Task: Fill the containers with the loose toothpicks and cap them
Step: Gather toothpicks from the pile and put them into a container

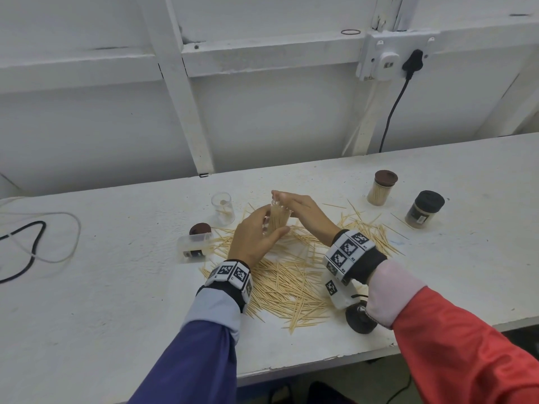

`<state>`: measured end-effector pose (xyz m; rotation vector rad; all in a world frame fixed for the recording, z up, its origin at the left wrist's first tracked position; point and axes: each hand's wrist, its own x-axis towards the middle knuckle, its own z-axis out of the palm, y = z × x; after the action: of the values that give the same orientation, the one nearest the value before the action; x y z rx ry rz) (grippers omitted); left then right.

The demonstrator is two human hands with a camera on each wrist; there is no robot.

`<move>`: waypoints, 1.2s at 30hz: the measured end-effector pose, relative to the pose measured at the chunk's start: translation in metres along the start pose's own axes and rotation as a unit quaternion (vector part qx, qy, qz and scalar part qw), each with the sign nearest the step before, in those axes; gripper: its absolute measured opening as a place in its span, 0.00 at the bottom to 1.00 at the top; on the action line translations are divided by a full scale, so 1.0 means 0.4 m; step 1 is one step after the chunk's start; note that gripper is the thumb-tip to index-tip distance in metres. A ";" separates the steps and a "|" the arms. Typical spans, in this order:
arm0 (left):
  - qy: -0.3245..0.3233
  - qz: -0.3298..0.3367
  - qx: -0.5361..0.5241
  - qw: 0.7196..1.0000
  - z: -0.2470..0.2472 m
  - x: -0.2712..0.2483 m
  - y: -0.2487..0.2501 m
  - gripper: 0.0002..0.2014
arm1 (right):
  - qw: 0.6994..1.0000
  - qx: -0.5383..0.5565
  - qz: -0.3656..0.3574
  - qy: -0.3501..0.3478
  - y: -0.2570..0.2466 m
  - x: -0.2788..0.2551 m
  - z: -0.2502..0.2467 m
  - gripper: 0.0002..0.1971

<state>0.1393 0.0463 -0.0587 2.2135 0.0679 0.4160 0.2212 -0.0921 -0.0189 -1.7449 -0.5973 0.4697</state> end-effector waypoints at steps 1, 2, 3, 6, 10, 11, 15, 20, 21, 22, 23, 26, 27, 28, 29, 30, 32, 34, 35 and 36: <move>-0.001 0.003 0.002 1.000 0.000 0.000 -0.001 0.24 | 1.000 0.014 0.007 -0.007 -0.003 -0.004 0.000 0.27; -0.005 0.005 0.005 1.000 0.001 0.001 -0.003 0.25 | 0.999 0.025 0.014 -0.015 -0.005 -0.006 0.000 0.30; -0.010 0.008 0.006 1.000 0.001 0.001 -0.004 0.26 | 0.999 0.026 0.016 -0.026 -0.005 -0.008 -0.001 0.31; -0.024 0.020 0.003 1.000 0.002 0.003 -0.004 0.29 | 0.999 0.003 0.006 -0.042 0.001 -0.012 0.000 0.29; -0.028 0.027 -0.004 0.999 0.004 0.001 0.000 0.30 | 1.000 0.007 0.006 -0.011 -0.008 -0.012 -0.006 0.26; -0.016 0.022 -0.006 1.000 0.004 0.000 -0.001 0.30 | 0.999 0.025 0.014 -0.021 -0.010 -0.013 -0.008 0.27; 0.042 0.003 -0.014 0.999 -0.003 0.003 -0.006 0.28 | 0.999 -0.004 0.003 -0.047 -0.010 -0.014 -0.004 0.36; 0.047 0.008 0.027 0.998 0.000 0.004 -0.020 0.37 | 0.971 -0.176 -0.118 0.112 -0.010 0.000 -0.015 0.24; 0.048 0.004 0.040 0.998 0.000 0.005 -0.023 0.39 | 0.966 -0.193 -0.127 0.115 -0.014 0.000 -0.021 0.24; 0.046 0.002 0.052 0.998 0.000 0.004 -0.024 0.39 | 0.970 -0.180 -0.129 0.104 -0.021 -0.001 -0.026 0.24; 0.042 0.002 0.064 0.997 0.000 0.004 -0.023 0.39 | 0.975 -0.165 -0.126 0.084 -0.027 -0.001 -0.030 0.24; 0.030 0.018 0.088 0.995 -0.001 0.003 -0.016 0.36 | 0.976 -0.160 -0.134 0.063 -0.039 -0.009 -0.042 0.25; 0.033 0.023 0.085 0.996 -0.001 0.004 -0.013 0.34 | 0.979 -0.151 -0.130 0.047 -0.044 -0.013 -0.047 0.25; 0.036 0.026 0.081 0.996 -0.001 0.004 -0.012 0.33 | 0.981 -0.145 -0.125 0.021 -0.047 -0.018 -0.050 0.26; 0.041 0.032 0.078 0.996 -0.003 0.004 -0.008 0.31 | 0.981 -0.146 -0.124 -0.004 -0.048 -0.023 -0.051 0.27; 0.046 0.041 0.078 0.995 -0.003 0.004 -0.006 0.29 | 0.981 -0.148 -0.124 -0.026 -0.049 -0.029 -0.050 0.28; 0.059 0.069 0.072 0.993 -0.003 0.005 -0.005 0.25 | 0.981 -0.134 -0.127 -0.061 -0.046 -0.041 -0.046 0.31; 0.066 0.092 0.072 0.991 -0.005 0.004 -0.004 0.23 | 0.985 -0.104 -0.118 -0.073 -0.039 -0.051 -0.041 0.38; 0.064 0.100 0.076 0.990 -0.005 0.004 -0.004 0.24 | 0.988 -0.089 -0.108 -0.067 -0.032 -0.055 -0.039 0.41; 0.060 0.108 0.077 0.989 -0.003 0.004 -0.004 0.25 | 0.991 -0.073 -0.096 -0.052 -0.027 -0.059 -0.037 0.42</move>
<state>0.1406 0.0486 -0.0588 2.3554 -0.0788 0.6827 0.2099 -0.1158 -0.0047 -1.7877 -0.8847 0.3914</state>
